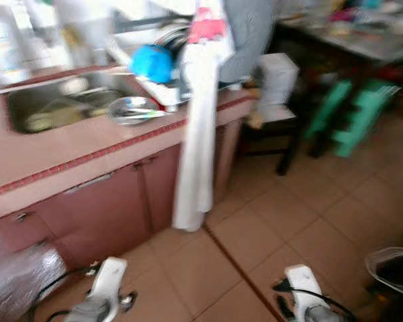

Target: Kitchen organization

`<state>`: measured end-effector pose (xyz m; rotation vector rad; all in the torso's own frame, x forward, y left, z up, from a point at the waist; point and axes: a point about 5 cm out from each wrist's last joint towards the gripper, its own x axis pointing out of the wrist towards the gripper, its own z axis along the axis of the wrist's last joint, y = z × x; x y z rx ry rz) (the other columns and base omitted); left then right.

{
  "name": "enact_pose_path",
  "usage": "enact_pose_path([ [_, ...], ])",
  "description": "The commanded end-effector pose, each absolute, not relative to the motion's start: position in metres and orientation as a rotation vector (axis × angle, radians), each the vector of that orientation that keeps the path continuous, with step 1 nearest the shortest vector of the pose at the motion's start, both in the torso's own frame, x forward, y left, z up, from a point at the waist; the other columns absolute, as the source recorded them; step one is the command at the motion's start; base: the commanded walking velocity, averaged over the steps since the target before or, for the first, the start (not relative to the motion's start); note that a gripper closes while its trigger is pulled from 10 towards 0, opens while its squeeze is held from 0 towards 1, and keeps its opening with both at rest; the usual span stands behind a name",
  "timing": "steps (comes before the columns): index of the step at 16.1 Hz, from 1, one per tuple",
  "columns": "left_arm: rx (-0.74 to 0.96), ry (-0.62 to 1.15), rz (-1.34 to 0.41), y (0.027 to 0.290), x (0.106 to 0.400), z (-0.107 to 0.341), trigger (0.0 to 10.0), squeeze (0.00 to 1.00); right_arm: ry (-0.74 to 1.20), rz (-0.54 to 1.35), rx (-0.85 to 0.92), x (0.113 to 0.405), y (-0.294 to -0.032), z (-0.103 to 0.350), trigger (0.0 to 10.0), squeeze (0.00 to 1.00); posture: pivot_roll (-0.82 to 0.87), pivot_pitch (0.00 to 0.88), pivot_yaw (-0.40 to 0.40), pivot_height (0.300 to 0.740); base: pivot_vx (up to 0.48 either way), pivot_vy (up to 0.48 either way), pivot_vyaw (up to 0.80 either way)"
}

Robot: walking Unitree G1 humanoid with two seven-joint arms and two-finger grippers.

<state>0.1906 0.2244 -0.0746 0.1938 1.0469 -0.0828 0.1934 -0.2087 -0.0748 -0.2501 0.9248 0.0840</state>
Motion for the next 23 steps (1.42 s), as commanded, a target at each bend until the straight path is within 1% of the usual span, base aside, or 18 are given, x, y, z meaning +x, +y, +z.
enact_pose_path([
  [1, 0.196, 1.031, -0.097, 0.22, 0.196, -0.073, 10.0, 0.0, 0.941, 0.075, -0.267, 0.189, -0.216, -0.075, 10.0, 0.0, -0.03, 0.03, 0.008, 0.74, 0.0, 0.0, -0.76],
  [15, 0.204, 1.05, -0.073, 0.22, 0.189, -0.076, 10.0, 0.0, 0.941, 0.133, -0.292, 0.192, -0.212, -0.075, 10.0, 0.0, -0.02, 0.029, 0.001, 0.74, 0.0, 0.0, 0.0],
  [18, 0.19, 1.055, -0.063, 0.22, 0.186, -0.078, 10.0, 0.0, 0.95, 0.129, -0.309, 0.192, -0.216, -0.074, 10.0, 0.0, -0.01, 0.032, -0.022, 0.74, 0.0, 0.0, 0.0],
  [21, 0.175, 1.064, -0.043, 0.221, 0.182, -0.08, 10.0, 0.0, 0.961, 0.17, -0.365, 0.192, -0.219, -0.074, 10.0, 0.0, -0.01, 0.032, -0.044, 0.74, 0.0, 0.0, 0.0],
  [23, 0.157, 1.07, -0.034, 0.216, 0.178, -0.083, 10.0, 0.0, 0.955, 0.176, -0.364, 0.194, -0.218, -0.073, 10.0, 0.0, -0.01, 0.031, -0.051, 0.74, 0.0, 0.0, 0.0],
])
